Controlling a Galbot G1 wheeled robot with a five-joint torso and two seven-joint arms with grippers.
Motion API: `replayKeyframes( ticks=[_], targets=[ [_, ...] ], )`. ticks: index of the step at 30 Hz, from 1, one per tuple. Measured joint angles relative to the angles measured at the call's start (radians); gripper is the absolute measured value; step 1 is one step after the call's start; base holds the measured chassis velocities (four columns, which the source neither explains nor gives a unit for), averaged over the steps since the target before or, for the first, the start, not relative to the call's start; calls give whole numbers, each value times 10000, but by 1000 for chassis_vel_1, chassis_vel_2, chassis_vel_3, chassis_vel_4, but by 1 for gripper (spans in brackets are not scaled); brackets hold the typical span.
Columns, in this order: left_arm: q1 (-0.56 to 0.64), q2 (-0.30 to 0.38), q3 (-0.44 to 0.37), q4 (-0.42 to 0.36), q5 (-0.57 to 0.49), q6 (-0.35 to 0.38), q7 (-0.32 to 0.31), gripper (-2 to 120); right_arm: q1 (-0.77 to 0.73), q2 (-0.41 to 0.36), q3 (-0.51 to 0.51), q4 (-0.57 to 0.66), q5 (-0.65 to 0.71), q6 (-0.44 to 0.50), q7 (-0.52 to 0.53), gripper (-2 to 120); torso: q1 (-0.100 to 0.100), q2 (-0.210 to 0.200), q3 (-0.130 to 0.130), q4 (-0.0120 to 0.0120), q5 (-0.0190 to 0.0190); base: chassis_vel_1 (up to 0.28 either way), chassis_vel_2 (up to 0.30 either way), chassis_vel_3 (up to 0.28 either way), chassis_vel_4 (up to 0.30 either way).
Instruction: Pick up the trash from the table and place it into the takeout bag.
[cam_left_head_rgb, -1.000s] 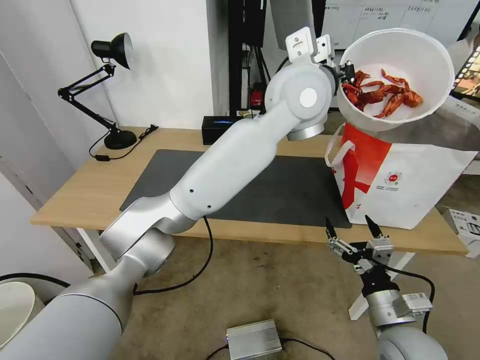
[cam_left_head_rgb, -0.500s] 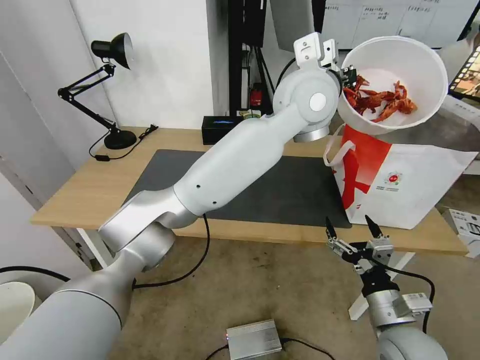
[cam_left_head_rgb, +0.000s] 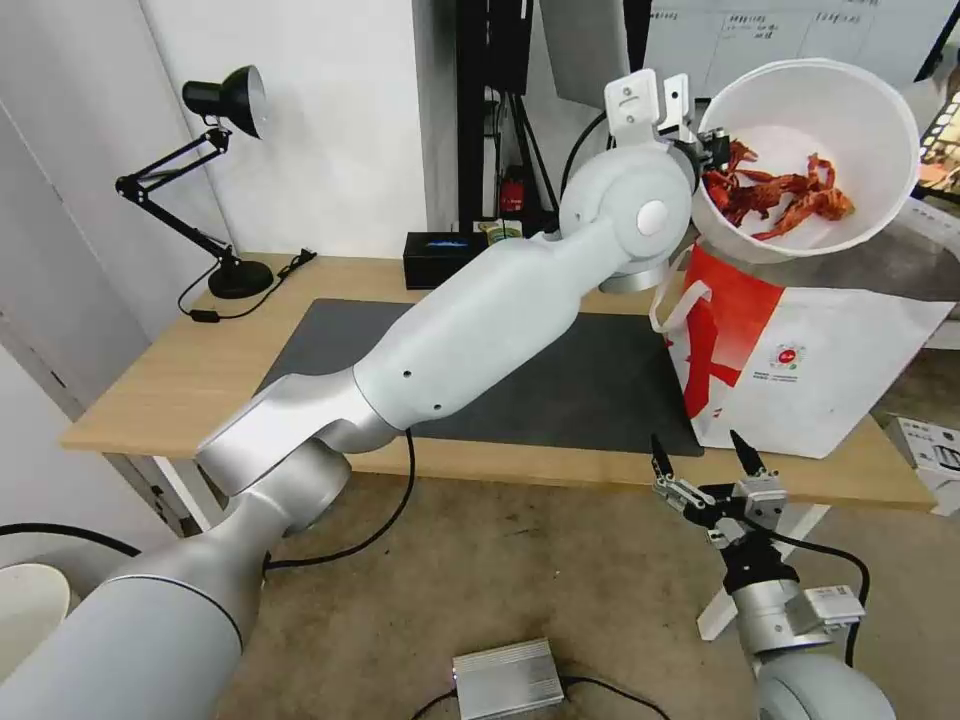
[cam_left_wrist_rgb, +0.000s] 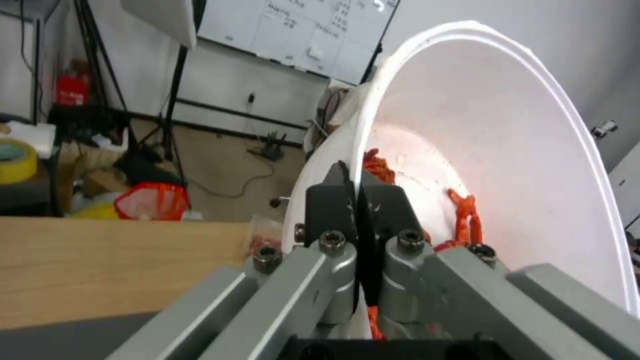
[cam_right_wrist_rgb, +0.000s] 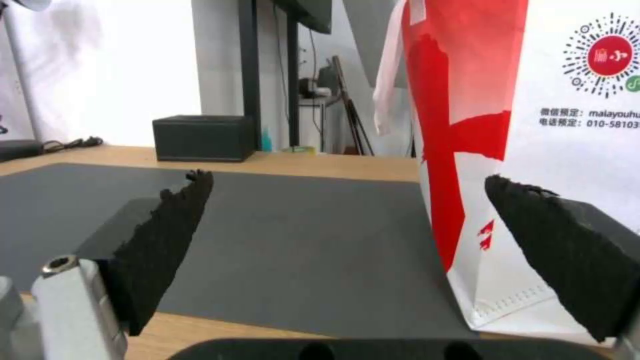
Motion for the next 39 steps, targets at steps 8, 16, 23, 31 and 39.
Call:
replayKeyframes(
  ticks=[8, 16, 23, 31, 39],
  targets=[
    [133, 0, 290, 131, 494, -242, 699, 0, 0, 0, -1, 0, 0, 0, 0, 100, 0, 0, 0, 0, 0, 0, 0, 0, 0],
    [190, 3, 483, 353, 868, -436, 1454, 0, 0, 0, 0, 0, 0, 0, 0, 100, 0, 0, 0, 0, 0, 0, 0, 0, 0],
    [8, 5, 643, 762, 1290, -649, 1970, 0, 0, 0, 0, 0, 0, 0, 0, 100, 0, 0, 0, 0, 0, 0, 0, 0, 0],
    [-14, 7, 850, 829, 1398, -491, 2022, 0, 1, 0, 0, 0, 0, 0, 0, 100, 0, 0, 0, 0, 0, 0, 0, 0, 0],
    [-15, 5, 942, 815, 1302, -207, 1690, 24, 0, 0, 0, 0, 0, 0, 0, 100, 0, 0, 0, 0, 0, 0, 0, 0, 0]
  ],
)
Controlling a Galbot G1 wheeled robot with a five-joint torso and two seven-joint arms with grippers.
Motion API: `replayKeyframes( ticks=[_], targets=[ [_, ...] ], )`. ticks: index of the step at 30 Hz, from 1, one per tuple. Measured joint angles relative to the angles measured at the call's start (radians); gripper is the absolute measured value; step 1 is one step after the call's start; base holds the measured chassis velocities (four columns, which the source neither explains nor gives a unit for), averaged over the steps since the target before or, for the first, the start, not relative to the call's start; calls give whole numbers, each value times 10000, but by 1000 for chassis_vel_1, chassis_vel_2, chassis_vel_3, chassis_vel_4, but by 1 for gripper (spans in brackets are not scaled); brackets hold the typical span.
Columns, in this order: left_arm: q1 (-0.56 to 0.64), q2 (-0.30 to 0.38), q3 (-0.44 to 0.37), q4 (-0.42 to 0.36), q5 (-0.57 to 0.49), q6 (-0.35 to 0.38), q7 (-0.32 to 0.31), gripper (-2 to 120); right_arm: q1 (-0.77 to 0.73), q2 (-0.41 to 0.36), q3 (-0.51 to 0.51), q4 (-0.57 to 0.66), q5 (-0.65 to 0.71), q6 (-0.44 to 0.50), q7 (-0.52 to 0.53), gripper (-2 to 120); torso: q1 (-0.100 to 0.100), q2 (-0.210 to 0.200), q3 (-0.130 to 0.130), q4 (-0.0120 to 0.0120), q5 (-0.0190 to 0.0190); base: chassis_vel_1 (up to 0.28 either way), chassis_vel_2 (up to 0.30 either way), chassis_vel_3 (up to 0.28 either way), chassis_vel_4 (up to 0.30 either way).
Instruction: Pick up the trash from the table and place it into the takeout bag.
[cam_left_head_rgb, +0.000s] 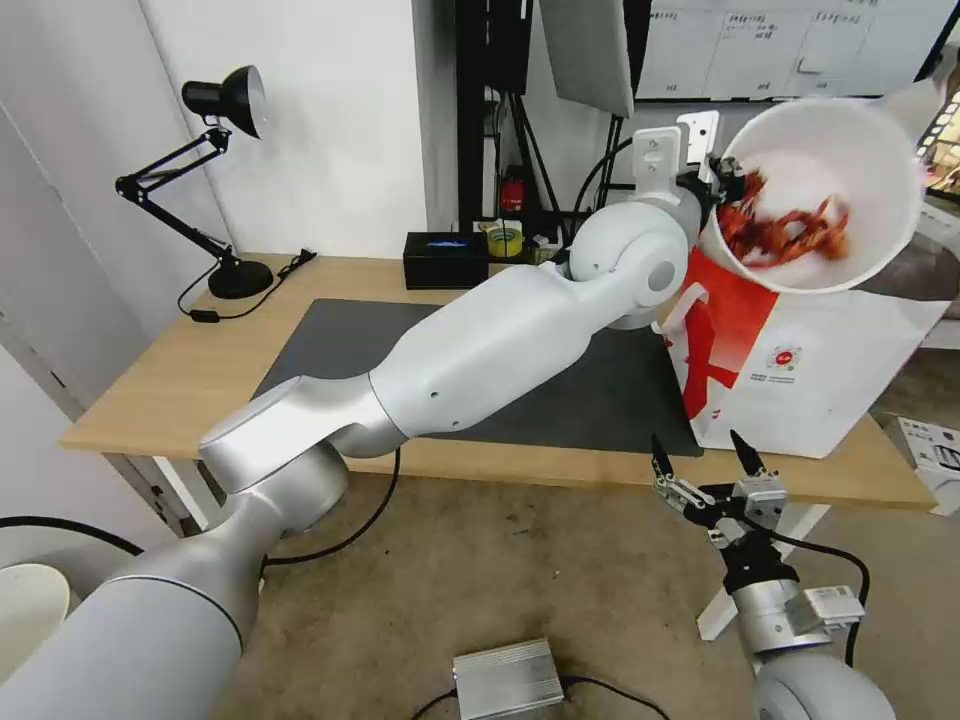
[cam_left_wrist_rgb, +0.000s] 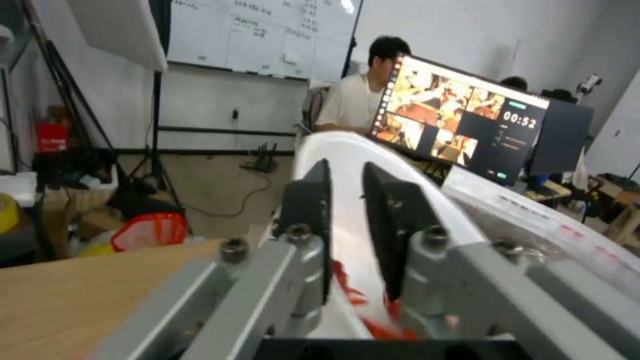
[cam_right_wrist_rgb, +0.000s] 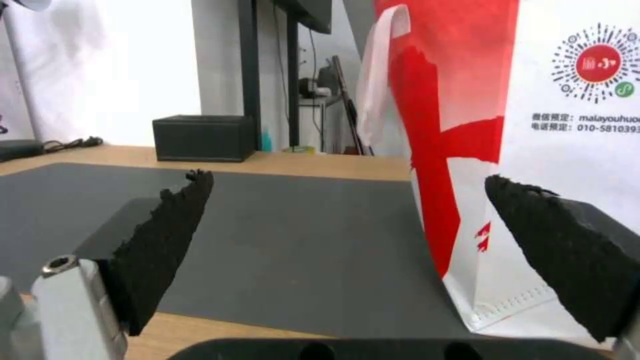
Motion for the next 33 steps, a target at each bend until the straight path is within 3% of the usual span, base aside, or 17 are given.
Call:
replayKeyframes(
  ticks=[11, 14, 33],
  targets=[
    [23, -3, 5, -12, -69, 87, -69, 61, 0, 1, 0, 0, 0, 0, 0, 100, 0, 0, 0, 0, 0, 0, 0, 0, 0],
    [67, -3, -1, -28, -48, 86, -58, 75, 0, 0, 0, 0, 0, 0, 0, 100, 0, 0, 0, 0, 0, 0, 0, 0, 0],
    [669, 13, 102, 1, 723, -203, 403, 93, 0, 1, 0, 0, 0, 0, 0, 100, 0, 0, 0, 0, 0, 0, 0, 0, 0]
  ],
)
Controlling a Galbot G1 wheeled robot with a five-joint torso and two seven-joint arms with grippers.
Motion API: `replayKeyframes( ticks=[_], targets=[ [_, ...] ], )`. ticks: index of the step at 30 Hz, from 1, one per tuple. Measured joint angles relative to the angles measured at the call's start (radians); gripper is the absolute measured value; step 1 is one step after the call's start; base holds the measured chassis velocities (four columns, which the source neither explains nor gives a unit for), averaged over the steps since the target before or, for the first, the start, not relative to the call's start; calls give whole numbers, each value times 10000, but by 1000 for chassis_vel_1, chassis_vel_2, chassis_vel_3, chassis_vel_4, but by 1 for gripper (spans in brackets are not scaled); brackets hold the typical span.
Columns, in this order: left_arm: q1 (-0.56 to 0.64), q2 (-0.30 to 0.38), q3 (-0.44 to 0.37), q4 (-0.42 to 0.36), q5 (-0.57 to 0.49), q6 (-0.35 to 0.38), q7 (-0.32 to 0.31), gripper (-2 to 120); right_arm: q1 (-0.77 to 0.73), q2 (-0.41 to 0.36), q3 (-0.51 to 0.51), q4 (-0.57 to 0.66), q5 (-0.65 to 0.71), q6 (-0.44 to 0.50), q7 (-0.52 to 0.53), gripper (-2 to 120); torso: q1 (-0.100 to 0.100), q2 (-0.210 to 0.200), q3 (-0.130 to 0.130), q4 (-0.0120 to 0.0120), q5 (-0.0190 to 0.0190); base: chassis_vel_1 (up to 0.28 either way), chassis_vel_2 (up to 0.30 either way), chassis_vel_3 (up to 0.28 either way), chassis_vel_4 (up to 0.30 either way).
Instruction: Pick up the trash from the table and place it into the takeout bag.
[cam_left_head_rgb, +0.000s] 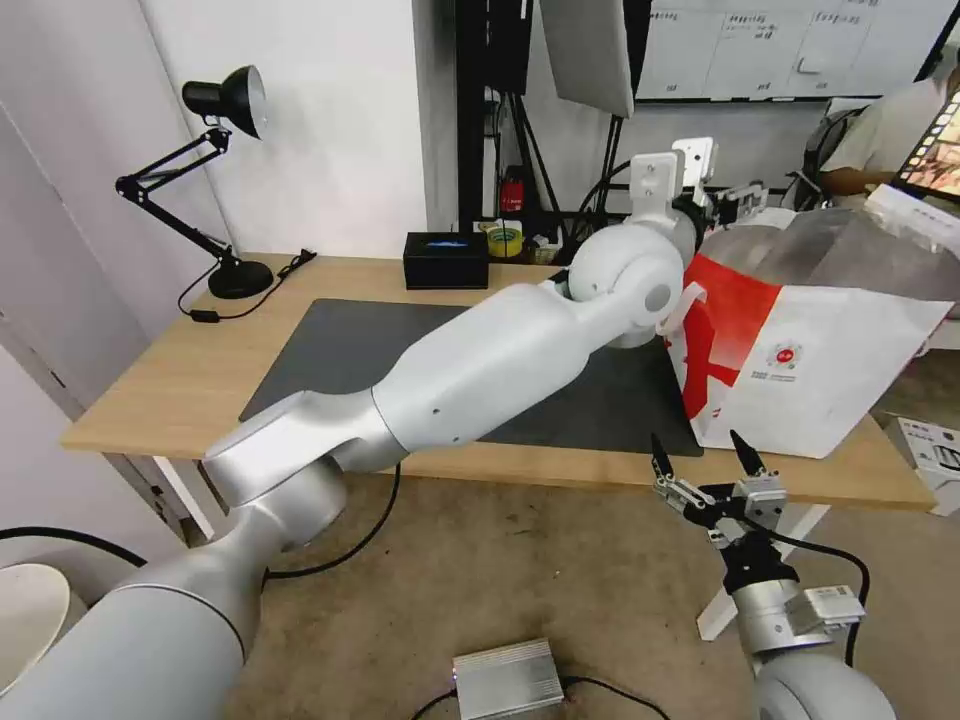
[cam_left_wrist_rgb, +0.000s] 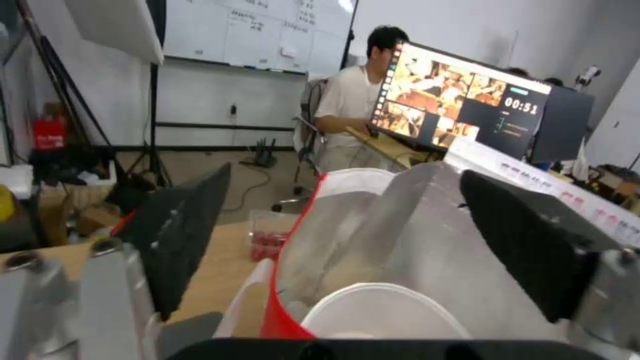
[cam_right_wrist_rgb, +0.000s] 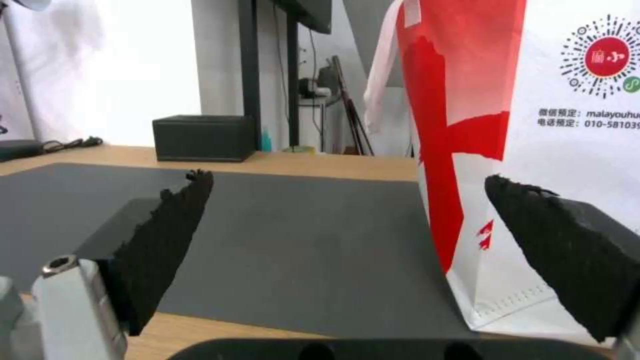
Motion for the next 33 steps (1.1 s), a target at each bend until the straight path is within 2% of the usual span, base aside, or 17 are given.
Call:
replayKeyframes(
  ticks=[2, 9, 12, 15, 18, 19, 22, 25, 27, 33],
  targets=[
    [145, 9, 52, 142, 580, -76, 156, 99, 0, 0, 0, 0, 0, 0, 0, 100, 0, 1, 0, 0, 1, 0, 0, 0, 0],
    [570, 29, 82, 441, 1906, -428, 617, 100, 0, 0, 0, -1, 0, 0, 0, 100, 0, 0, 0, 0, 0, 0, 0, 0, 0],
    [860, 41, 13, 703, 2838, -691, 1101, 100, 0, 0, 0, 0, 0, 0, 0, 100, 0, 1, 0, 0, 0, 0, 0, 0, 0],
    [979, 50, -14, 835, 3214, -813, 1312, 100, 0, 0, 0, 0, 0, 0, 0, 100, 1, 0, 0, 0, 0, 0, 0, 0, 0],
    [1166, 247, -10, 1091, 4165, -1051, 1964, 100, 0, 0, 0, -1, 0, 0, -1, 100, 1, 0, 0, -2, 0, 0, 0, 0, 0],
    [1166, 247, -10, 1091, 4165, -1051, 1964, 100, 0, 0, 0, -1, 0, 0, -1, 100, 1, 0, 0, -2, 0, 0, 0, 0, 0],
    [1247, 618, 47, 1120, 4593, -1190, 2434, 100, 0, 0, 0, 0, 0, 0, 0, 100, 1, 0, 0, 1, -1, 0, 0, 0, 0],
    [1348, 804, 3, 1074, 4659, -1267, 2539, 100, -1, 0, 0, 0, 0, 0, 0, 100, 0, 0, 0, 0, -1, 0, 0, 0, 0],
    [1545, 1332, -53, 911, 4963, -1528, 2766, 100, -1, 0, 0, 0, 0, 0, -1, 100, 0, 0, 0, -1, -2, 0, 0, 0, 0],
    [2034, 2035, -329, 507, 5405, -1698, 3230, 100, -1, 0, 0, 0, 0, 0, 0, 100, 0, 0, 1, 2, -3, 0, 0, 0, 0]
  ],
)
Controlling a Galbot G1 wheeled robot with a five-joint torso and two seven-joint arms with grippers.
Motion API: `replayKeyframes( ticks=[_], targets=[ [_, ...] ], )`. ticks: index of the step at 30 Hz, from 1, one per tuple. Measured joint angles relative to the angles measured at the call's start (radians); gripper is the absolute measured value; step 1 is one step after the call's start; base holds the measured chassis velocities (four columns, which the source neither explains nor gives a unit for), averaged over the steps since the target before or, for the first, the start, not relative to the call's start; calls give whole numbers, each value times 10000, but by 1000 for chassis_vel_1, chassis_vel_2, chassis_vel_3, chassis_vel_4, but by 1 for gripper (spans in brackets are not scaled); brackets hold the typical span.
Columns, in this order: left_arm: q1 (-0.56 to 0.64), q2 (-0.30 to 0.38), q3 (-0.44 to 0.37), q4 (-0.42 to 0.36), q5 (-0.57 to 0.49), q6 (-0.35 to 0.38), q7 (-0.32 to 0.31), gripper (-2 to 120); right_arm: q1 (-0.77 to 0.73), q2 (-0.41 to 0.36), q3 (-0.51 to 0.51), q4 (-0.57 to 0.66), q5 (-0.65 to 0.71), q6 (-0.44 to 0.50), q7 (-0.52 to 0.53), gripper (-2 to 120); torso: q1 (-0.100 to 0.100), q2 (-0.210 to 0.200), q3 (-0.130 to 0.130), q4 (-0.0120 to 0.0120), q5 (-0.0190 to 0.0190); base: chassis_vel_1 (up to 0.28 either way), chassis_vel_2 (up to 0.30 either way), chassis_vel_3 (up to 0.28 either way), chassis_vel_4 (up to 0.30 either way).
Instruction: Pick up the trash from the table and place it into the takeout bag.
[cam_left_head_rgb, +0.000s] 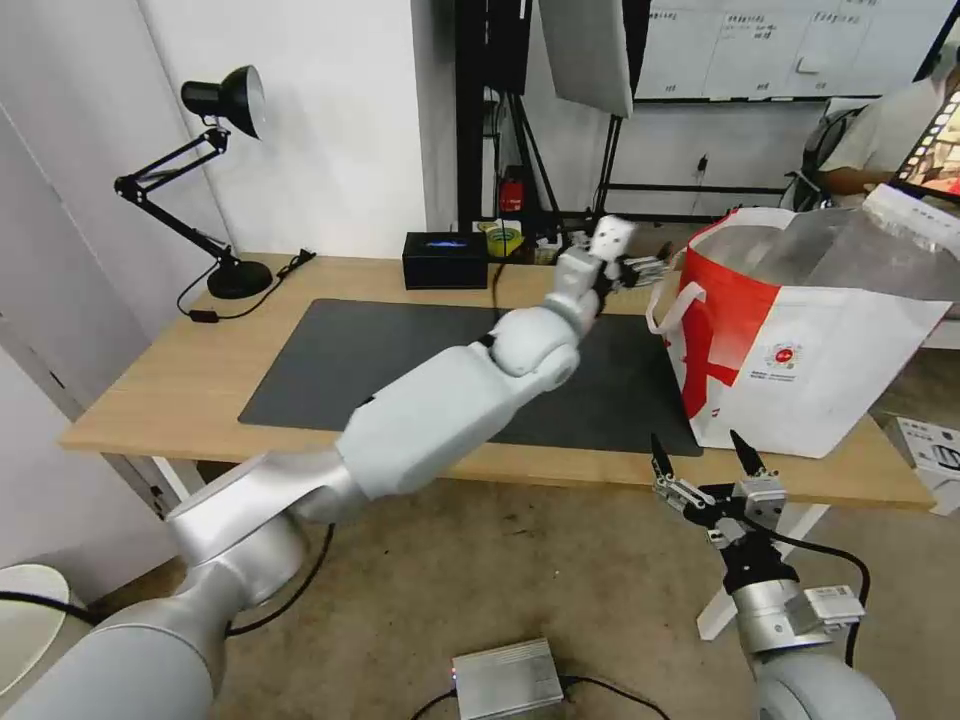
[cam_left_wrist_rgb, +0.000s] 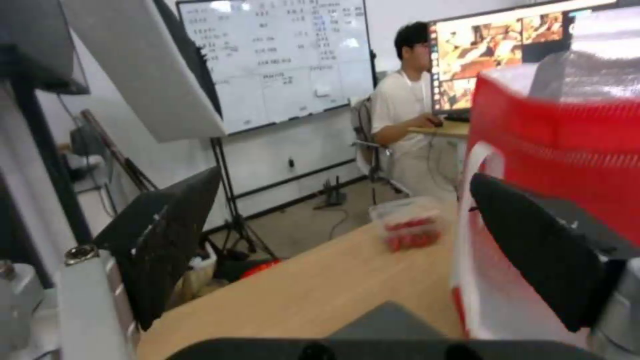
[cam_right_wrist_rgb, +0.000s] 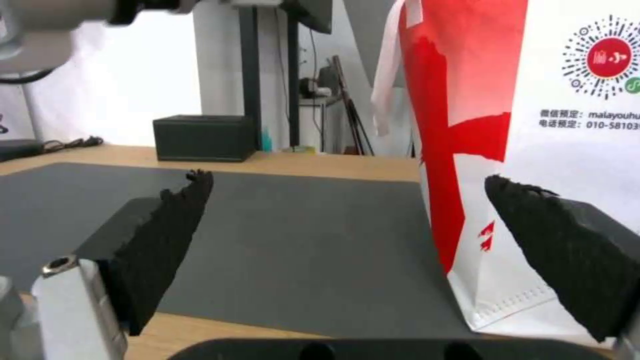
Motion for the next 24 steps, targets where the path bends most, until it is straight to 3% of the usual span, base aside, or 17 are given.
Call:
replayKeyframes(
  ticks=[9, 12, 18, 24],
  targets=[
    [989, 1429, -870, -1012, 435, -33, 1014, 100, 0, 0, 0, 0, 0, 0, -1, 100, 0, 0, -1, -3, 0, 0, 0, 0, 0],
    [1750, 2029, -1678, -1531, 845, 84, 1292, 100, 0, 1, 0, 0, 0, 0, 0, 100, 0, 0, -1, -1, 0, 0, 0, 0, 0],
    [3164, 2553, -2892, -2198, 1141, 145, 1494, 100, 0, 0, -1, 0, -1, 1, -3, 100, 0, 1, -1, -3, -1, 0, 0, 0, 0],
    [5269, 3288, -4675, -3336, 1317, 207, 1519, 100, 1, 1, 0, 0, 0, 1, -1, 100, 0, 0, -1, -3, -1, 0, 0, 0, 0]
  ],
)
